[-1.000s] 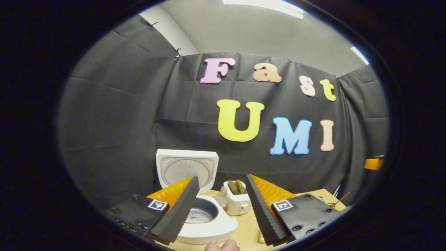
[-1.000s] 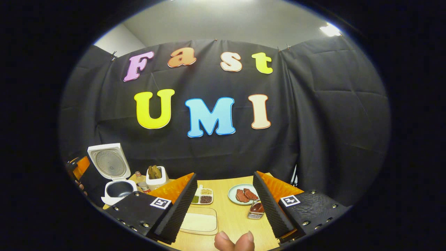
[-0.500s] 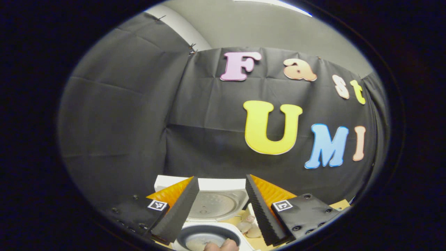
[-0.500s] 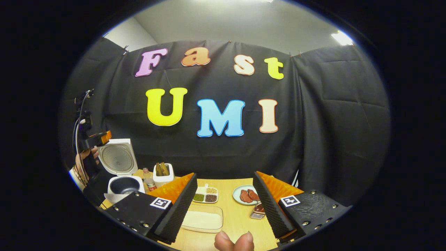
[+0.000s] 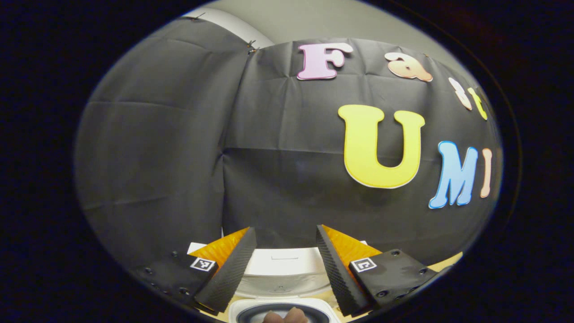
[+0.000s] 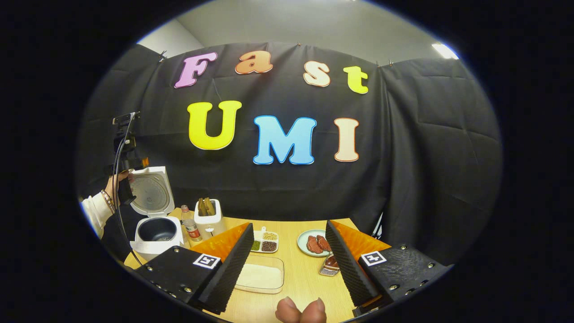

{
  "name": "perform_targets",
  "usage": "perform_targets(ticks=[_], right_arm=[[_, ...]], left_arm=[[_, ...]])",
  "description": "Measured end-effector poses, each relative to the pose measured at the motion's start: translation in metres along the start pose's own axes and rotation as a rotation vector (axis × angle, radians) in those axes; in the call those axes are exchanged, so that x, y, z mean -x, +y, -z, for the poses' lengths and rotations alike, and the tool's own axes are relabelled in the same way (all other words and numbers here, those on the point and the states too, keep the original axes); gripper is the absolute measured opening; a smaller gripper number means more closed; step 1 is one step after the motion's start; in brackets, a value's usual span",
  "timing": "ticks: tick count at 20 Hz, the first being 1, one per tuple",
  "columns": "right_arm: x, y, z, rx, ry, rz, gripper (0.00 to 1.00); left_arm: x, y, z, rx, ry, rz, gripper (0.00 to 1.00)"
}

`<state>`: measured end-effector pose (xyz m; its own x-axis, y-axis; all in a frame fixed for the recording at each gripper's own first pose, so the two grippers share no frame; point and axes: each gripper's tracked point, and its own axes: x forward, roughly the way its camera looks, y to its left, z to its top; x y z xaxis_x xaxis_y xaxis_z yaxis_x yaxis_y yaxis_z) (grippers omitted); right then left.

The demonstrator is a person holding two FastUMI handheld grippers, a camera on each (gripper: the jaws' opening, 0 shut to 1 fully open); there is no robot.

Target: Close the left gripper, press the button to open the rice cooker; take a wooden spoon from the chopstick holder with the right hand, scoop a spoonful of rice and pour it into the rice cooker, then put the wooden spoon back into the chopstick holder.

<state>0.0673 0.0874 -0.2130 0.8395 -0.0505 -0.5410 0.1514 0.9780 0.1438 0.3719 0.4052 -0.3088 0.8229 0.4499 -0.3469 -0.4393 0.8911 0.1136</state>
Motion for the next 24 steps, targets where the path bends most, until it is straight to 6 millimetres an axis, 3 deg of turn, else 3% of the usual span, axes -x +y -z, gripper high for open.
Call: perform_targets(ticks=[1,2,4,5,6,7,10,12,13,15,17,19,24], right_arm=[[0.0,0.001,0.002,-0.003,0.009,-0.004,0.93],[-0.001,0.003,0.007,-0.009,0.021,-0.009,0.98],[-0.001,0.006,0.013,-0.024,0.046,-0.027,0.94],[-0.001,0.006,0.011,-0.025,0.042,-0.027,0.94],[-0.001,0.004,0.009,-0.018,0.033,-0.026,0.98],[-0.001,0.004,0.009,-0.009,0.031,-0.027,0.98],[0.001,0.007,0.014,-0.003,0.043,-0.04,0.98],[0.003,0.003,0.014,-0.009,0.04,-0.038,0.98],[0.004,0.001,0.015,-0.013,0.042,-0.036,0.98],[0.005,-0.004,0.02,-0.024,0.052,-0.029,0.98],[0.006,-0.007,0.023,-0.041,0.064,-0.023,0.93],[0.007,-0.005,0.028,-0.053,0.077,-0.032,0.98],[0.01,0.003,0.033,-0.032,0.09,-0.053,0.98]], left_arm=[[-0.002,0.001,0.004,-0.011,0.011,-0.011,1.0],[-0.006,0.002,0.005,-0.043,0.002,-0.018,0.88],[-0.01,-0.002,0.006,-0.097,0.017,-0.02,0.98],[-0.01,-0.002,0.004,-0.118,0.014,-0.018,0.88],[-0.012,-0.004,0.002,-0.12,0.009,-0.017,1.0],[-0.015,-0.005,0.004,-0.113,0.017,-0.008,0.9],[-0.007,-0.004,0.01,-0.073,0.044,0.006,0.96],[0.003,-0.006,0.009,-0.068,0.038,0.031,0.92],[0.014,-0.006,0.01,-0.072,0.03,0.034,0.96],[0.052,-0.011,0.024,-0.08,0.016,0.053,0.93],[0.077,-0.011,0.035,-0.086,0.006,0.063,0.92],[0.102,-0.015,0.047,-0.089,0.008,0.069,0.91],[0.157,-0.022,0.098,-0.109,0.009,0.057,0.91]])
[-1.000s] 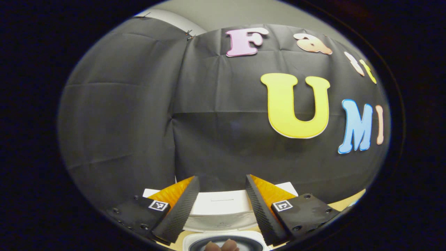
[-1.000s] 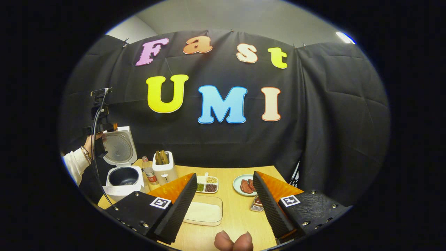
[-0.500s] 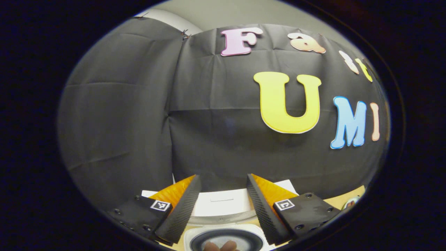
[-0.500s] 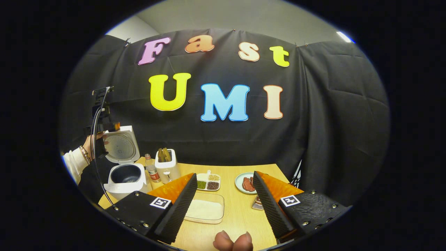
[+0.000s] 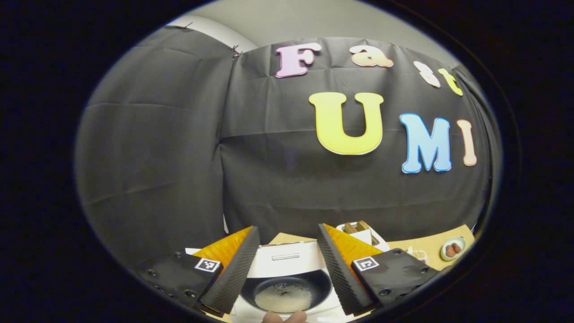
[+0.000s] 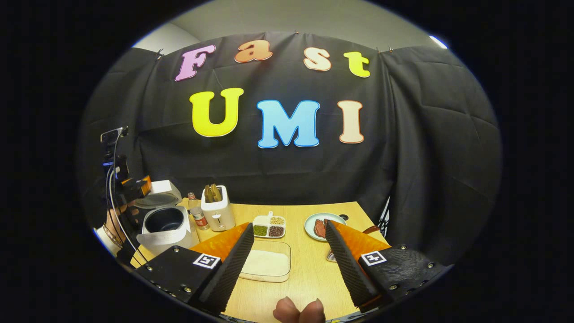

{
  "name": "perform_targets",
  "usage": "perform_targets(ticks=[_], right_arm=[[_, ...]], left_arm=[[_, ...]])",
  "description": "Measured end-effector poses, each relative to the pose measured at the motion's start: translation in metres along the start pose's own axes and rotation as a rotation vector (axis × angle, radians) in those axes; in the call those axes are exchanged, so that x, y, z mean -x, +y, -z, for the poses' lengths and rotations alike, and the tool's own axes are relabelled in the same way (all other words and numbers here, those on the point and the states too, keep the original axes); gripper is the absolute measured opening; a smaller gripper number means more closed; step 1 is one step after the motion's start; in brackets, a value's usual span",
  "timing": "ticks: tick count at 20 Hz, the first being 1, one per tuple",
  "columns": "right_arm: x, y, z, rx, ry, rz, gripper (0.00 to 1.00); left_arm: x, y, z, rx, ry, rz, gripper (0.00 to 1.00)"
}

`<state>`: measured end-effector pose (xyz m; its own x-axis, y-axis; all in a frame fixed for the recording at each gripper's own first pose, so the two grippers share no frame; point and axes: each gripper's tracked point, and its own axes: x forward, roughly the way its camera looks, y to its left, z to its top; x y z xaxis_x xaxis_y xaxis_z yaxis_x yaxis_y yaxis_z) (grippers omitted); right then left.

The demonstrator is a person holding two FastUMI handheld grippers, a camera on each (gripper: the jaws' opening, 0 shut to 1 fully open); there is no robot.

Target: Close the left gripper, press the button to open the rice cooker; take a wooden spoon from the chopstick holder with the right hand, scoop a spoonful of rice and pour it into the rice cooker, then put the wooden spoon back into the chopstick holder.

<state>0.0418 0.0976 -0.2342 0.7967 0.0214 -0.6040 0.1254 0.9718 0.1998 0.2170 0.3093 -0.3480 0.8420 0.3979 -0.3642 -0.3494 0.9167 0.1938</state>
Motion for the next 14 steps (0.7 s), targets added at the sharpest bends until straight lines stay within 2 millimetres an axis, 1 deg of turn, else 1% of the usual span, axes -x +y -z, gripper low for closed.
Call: perform_targets(ticks=[2,6,8,10,12,14], right_arm=[[0.001,0.0,0.001,0.015,-0.002,-0.002,0.98],[0.002,0.001,0.008,0.001,0.022,-0.005,0.98],[0.003,-0.001,0.012,-0.004,0.032,-0.004,0.98],[0.005,-0.002,0.015,-0.009,0.04,-0.004,0.98],[0.006,-0.002,0.018,-0.019,0.048,-0.007,0.98],[0.006,0.0,0.02,-0.026,0.053,-0.01,0.98]], left_arm=[[0.014,-0.002,0.022,0.009,0.019,-0.005,0.92],[0.033,-0.009,0.065,0.016,0.088,-0.014,0.92],[0.038,-0.009,0.087,0.018,0.128,-0.022,0.93],[0.039,-0.008,0.111,0.008,0.174,-0.033,0.92],[0.037,-0.011,0.135,-0.008,0.228,-0.032,0.93],[0.039,-0.011,0.162,-0.003,0.312,-0.03,0.94]])
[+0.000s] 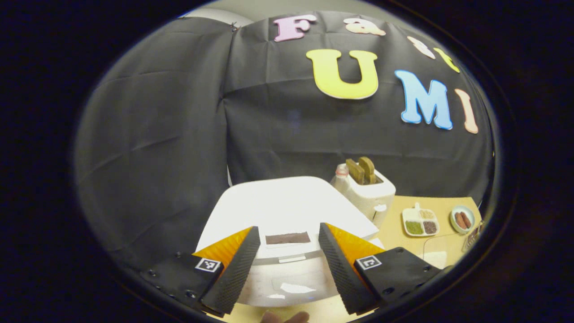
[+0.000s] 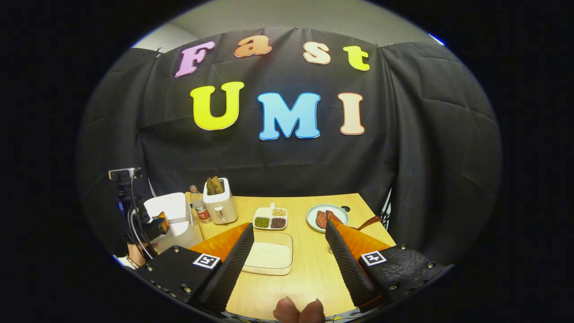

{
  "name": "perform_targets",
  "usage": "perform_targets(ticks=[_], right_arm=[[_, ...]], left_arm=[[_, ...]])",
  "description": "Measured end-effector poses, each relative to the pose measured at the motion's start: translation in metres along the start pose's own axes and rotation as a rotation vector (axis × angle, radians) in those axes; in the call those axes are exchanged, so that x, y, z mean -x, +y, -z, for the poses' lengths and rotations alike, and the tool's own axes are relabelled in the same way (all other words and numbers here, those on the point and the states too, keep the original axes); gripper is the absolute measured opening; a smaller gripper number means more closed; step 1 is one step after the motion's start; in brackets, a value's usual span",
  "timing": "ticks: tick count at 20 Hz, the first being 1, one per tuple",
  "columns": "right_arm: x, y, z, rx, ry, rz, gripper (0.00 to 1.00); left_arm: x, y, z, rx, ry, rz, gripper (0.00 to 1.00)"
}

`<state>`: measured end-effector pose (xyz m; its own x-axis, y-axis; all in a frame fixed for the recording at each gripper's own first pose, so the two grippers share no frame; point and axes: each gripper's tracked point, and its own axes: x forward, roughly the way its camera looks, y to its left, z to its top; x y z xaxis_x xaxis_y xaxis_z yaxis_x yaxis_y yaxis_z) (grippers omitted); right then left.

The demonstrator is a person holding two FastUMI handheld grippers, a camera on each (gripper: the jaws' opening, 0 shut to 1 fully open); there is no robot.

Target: Close the left gripper, press the button to open the rice cooker; take a wooden spoon from the chopstick holder with the right hand, scoop a spoonful of rice and pour it into the rice cooker, then put the wooden spoon back into the chopstick holder.

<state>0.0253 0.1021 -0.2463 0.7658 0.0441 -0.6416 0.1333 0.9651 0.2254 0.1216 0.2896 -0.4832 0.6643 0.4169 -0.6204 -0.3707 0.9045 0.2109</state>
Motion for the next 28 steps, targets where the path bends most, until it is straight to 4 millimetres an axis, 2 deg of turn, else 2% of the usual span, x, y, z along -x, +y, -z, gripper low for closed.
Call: perform_targets(ticks=[2,8,12,17,19,23,24,25,26,28], right_arm=[[0.001,0.001,0.001,0.007,-0.001,-0.002,0.98],[0.006,0.006,0.003,-0.002,0.001,-0.016,0.98],[0.01,-0.001,0.003,-0.01,0.0,-0.011,0.98],[0.015,-0.013,-0.005,-0.025,-0.02,-0.02,0.98],[0.018,-0.02,-0.012,-0.034,-0.039,-0.029,0.98],[0.033,-0.048,-0.023,-0.033,-0.088,-0.048,0.98],[0.037,-0.059,-0.025,-0.027,-0.102,-0.053,0.98],[0.042,-0.071,-0.027,-0.019,-0.109,-0.056,0.98],[0.048,-0.086,-0.028,-0.013,-0.118,-0.06,0.98],[0.059,-0.115,-0.035,-0.011,-0.134,-0.072,0.98]], left_arm=[[-0.005,-0.003,-0.009,-0.003,-0.044,0.0,0.95],[-0.007,-0.003,-0.004,0.025,0.001,0.028,0.95],[-0.008,-0.003,-0.007,0.019,0.023,0.046,0.96],[0.012,0.006,0.001,0.074,0.099,0.045,0.95],[0.028,0.002,-0.004,0.097,0.101,0.056,0.96],[0.084,-0.02,-0.022,0.128,0.069,0.101,0.99],[0.102,-0.027,-0.029,0.13,0.052,0.111,1.0],[0.124,-0.037,-0.036,0.132,0.035,0.118,0.95],[0.146,-0.048,-0.046,0.138,0.013,0.132,0.95],[0.197,-0.077,-0.068,0.15,-0.038,0.167,0.95]])
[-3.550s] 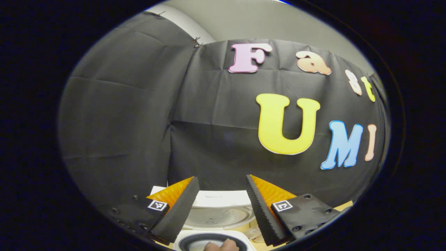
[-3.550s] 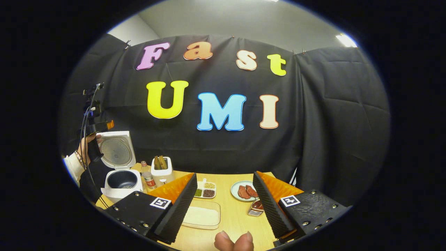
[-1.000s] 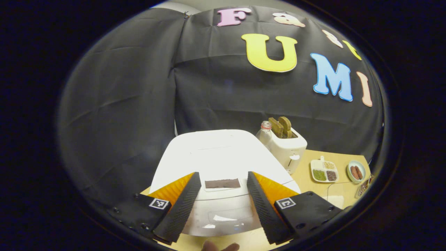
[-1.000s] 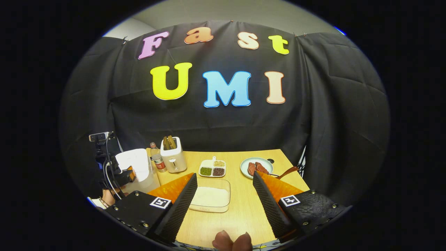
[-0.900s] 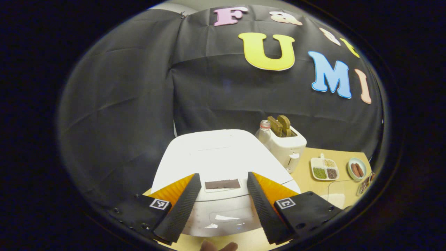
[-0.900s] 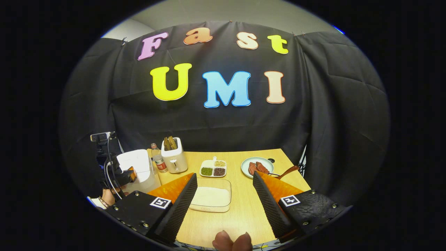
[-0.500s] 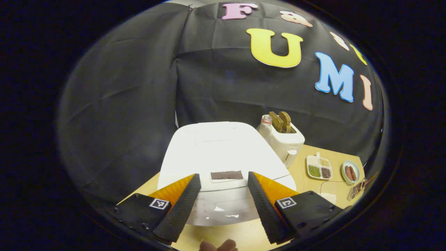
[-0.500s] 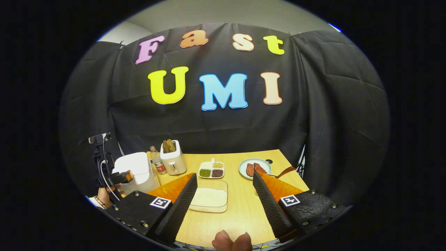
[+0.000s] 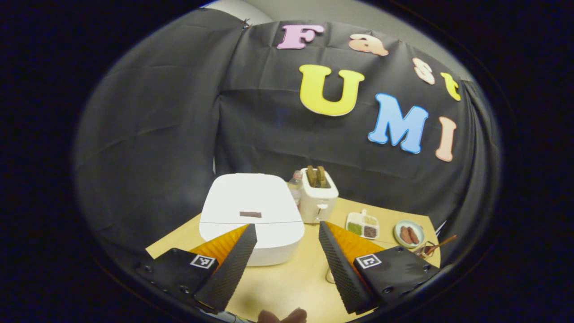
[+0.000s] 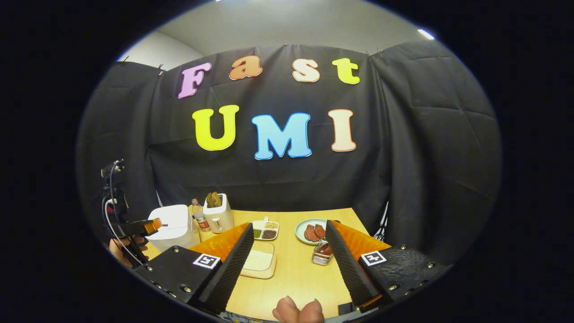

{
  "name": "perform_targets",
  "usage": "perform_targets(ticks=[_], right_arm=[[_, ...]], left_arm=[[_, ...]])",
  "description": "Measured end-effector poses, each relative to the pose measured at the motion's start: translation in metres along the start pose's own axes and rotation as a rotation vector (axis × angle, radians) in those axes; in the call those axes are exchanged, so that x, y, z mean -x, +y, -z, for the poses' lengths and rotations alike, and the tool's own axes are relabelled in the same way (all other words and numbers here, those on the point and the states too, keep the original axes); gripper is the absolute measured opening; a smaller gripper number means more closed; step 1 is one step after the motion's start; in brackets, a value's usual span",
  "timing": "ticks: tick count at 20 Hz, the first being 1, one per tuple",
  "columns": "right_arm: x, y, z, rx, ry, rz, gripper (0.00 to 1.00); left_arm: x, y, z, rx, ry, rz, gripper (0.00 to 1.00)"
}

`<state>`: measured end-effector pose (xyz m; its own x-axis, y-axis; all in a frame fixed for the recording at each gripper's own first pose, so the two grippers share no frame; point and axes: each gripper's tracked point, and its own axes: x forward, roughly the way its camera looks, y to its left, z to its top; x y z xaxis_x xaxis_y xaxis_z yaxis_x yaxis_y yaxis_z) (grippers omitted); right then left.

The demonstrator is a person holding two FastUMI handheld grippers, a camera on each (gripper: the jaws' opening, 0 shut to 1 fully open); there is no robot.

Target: Close the left gripper, press the button to open the rice cooker; take a wooden spoon from the chopstick holder with the right hand, scoop a spoonful of rice and pour it into the rice cooker, then put the wooden spoon back into the chopstick holder.

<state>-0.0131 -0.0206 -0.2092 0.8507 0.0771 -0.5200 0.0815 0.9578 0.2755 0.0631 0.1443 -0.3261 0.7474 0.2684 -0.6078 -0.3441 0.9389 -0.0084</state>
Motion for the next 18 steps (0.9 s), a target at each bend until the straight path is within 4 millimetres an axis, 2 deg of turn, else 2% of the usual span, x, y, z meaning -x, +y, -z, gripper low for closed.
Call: perform_targets(ticks=[3,5,7,9,11,15,16,18], right_arm=[[0.018,-0.046,-0.017,-0.006,-0.046,-0.006,0.98],[0.024,-0.068,-0.022,-0.01,-0.067,-0.016,0.98],[0.027,-0.079,-0.029,-0.014,-0.085,-0.048,0.98],[0.029,-0.084,-0.043,-0.022,-0.118,-0.08,0.98],[0.036,-0.09,-0.065,-0.024,-0.16,-0.083,0.98],[0.059,-0.098,-0.121,-0.036,-0.299,-0.052,0.98],[0.064,-0.099,-0.131,-0.036,-0.315,-0.037,0.98],[0.07,-0.089,-0.143,-0.025,-0.336,-0.055,0.98]], left_arm=[[0.076,-0.07,-0.028,-0.003,-0.088,0.081,1.0],[0.13,-0.111,-0.048,-0.032,-0.159,0.122,0.95],[0.188,-0.139,-0.072,-0.084,-0.268,0.148,0.94],[0.238,-0.159,-0.095,-0.137,-0.361,0.16,0.94],[0.267,-0.182,-0.104,-0.168,-0.391,0.18,0.94],[0.293,-0.216,-0.144,-0.132,-0.46,0.248,0.94],[0.297,-0.218,-0.152,-0.125,-0.47,0.263,0.94],[0.311,-0.219,-0.171,-0.125,-0.52,0.281,0.95]])
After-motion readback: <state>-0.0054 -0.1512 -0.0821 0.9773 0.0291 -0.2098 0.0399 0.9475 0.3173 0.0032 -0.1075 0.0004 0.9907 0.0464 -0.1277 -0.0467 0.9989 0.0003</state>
